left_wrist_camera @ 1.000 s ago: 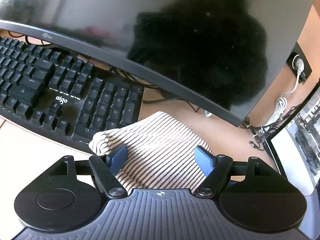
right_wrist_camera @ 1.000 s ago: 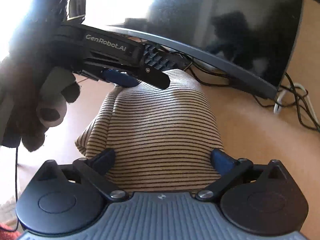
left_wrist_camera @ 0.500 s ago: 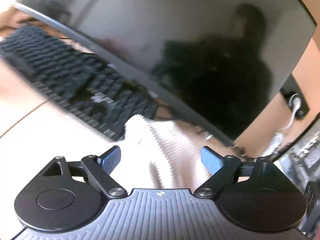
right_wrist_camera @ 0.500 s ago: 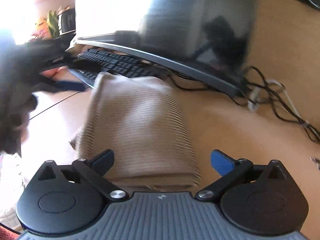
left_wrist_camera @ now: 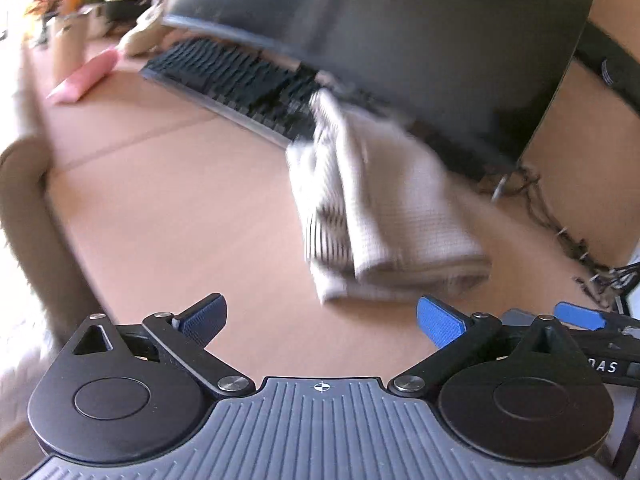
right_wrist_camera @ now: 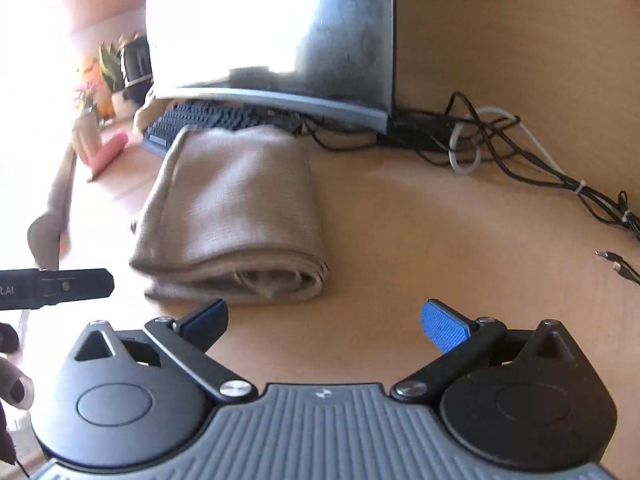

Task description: Fold clothes

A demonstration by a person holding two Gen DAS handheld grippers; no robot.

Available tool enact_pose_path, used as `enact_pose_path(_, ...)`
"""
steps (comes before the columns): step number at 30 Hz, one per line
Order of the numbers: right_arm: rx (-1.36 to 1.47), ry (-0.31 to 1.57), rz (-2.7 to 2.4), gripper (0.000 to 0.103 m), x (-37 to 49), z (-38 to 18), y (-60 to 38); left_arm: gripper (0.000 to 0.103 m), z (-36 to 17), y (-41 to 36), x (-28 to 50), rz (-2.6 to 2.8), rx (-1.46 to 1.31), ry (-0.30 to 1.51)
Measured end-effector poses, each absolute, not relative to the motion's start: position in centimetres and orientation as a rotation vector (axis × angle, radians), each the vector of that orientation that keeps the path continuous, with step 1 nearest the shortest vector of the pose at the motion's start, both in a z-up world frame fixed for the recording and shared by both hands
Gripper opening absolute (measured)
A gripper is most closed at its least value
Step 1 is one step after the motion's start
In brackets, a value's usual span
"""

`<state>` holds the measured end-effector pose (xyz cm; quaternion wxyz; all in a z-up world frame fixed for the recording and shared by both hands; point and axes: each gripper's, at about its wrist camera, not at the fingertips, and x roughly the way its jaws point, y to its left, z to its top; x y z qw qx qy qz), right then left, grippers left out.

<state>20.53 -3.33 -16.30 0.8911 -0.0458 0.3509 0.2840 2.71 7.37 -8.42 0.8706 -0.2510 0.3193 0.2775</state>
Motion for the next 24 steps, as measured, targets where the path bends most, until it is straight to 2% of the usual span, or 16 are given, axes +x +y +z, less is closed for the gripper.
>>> enact_pose_path(7,-0.076,0.83,0.635,0.103,20.2,-19.5,-7.1,0.103,-10.9,2.0,2.2,0.638,-0.531,0.742)
enact_pose_path(17,-0.159,0.737,0.666,0.103,18.8,-20.5,-7.8,0.103,-12.0,-2.4,2.8,0.817,-0.383,0.781)
enact_pose_path(24,-0.26,0.73,0.695,0.103,18.2,-20.7,-7.7,0.103,-10.1,-0.5,1.0,0.791,-0.522,0.72)
